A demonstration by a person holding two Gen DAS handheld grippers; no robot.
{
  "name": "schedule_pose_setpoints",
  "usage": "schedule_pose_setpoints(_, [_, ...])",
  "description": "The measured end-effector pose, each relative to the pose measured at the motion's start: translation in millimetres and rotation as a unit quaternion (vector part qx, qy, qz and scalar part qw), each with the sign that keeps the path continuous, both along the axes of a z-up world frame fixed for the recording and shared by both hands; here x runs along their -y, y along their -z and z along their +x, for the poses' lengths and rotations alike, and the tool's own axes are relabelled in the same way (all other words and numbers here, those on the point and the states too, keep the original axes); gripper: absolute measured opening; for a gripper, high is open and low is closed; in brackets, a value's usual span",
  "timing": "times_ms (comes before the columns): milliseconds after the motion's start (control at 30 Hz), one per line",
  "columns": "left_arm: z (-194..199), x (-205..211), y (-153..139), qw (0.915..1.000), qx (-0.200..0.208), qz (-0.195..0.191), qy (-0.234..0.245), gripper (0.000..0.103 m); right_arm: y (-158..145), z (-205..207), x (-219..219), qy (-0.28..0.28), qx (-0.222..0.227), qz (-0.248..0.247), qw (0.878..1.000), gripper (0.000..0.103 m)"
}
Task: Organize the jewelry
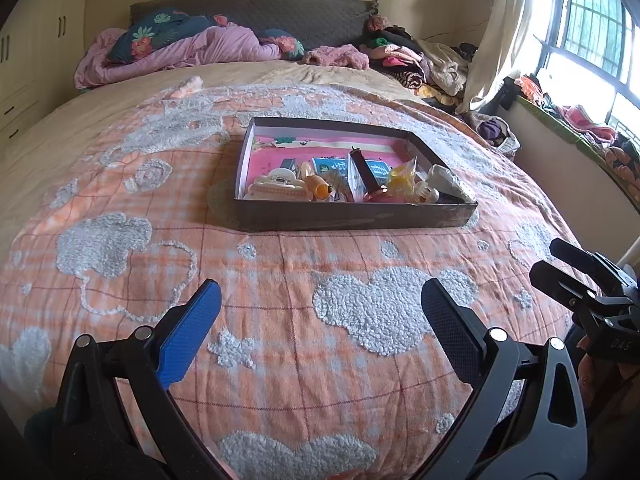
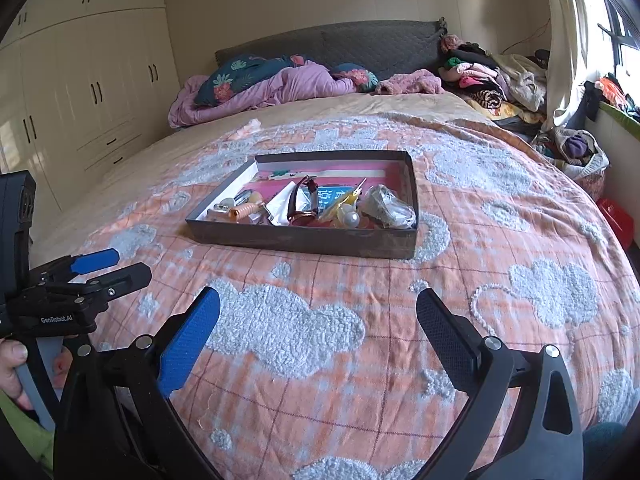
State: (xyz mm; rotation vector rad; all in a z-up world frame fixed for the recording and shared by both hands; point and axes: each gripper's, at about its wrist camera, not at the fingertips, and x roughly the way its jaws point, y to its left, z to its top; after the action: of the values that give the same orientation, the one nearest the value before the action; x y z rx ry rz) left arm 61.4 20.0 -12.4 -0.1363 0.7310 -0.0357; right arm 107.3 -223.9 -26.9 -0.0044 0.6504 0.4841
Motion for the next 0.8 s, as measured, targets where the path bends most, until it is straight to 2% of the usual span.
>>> schedule_pose_setpoints(800, [-1.1,-0.4,0.6,1.0000,0.001,-0.001,0.002,0.093,0.4,0.2,0.1,-0.001,-0.004,0.004,1.000,0.098])
